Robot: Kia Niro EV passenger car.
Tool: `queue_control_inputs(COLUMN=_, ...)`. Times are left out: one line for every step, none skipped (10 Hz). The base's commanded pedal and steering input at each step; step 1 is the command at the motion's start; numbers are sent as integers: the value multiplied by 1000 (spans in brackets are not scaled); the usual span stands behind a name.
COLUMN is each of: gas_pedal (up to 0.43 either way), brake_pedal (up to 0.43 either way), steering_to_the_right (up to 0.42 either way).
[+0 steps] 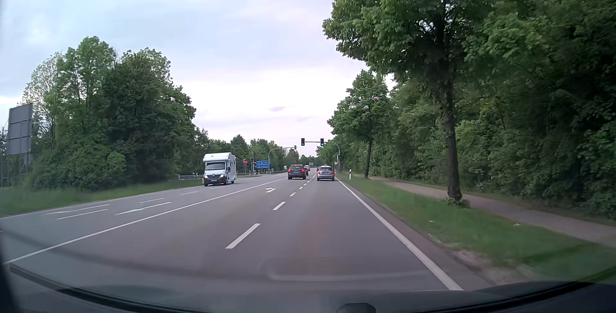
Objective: Follow the waypoints while adhering to traffic rules and regulations
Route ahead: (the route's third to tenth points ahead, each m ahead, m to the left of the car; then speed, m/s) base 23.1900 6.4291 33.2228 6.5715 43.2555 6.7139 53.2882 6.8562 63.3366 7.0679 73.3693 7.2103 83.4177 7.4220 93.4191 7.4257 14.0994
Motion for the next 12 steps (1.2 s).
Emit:
queue_control_inputs(gas_pedal=150, brake_pedal=0, steering_to_the_right=-3)
queue_control_inputs(gas_pedal=150, brake_pedal=0, steering_to_the_right=-3)
queue_control_inputs(gas_pedal=157, brake_pedal=0, steering_to_the_right=-2)
queue_control_inputs(gas_pedal=157, brake_pedal=0, steering_to_the_right=-2)
queue_control_inputs(gas_pedal=157, brake_pedal=0, steering_to_the_right=-3)
queue_control_inputs(gas_pedal=157, brake_pedal=0, steering_to_the_right=-2)
queue_control_inputs(gas_pedal=157, brake_pedal=0, steering_to_the_right=-3)
queue_control_inputs(gas_pedal=157, brake_pedal=0, steering_to_the_right=-2)
queue_control_inputs(gas_pedal=157, brake_pedal=0, steering_to_the_right=-2)
queue_control_inputs(gas_pedal=157, brake_pedal=0, steering_to_the_right=0)
queue_control_inputs(gas_pedal=157, brake_pedal=0, steering_to_the_right=0)
queue_control_inputs(gas_pedal=157, brake_pedal=0, steering_to_the_right=0)
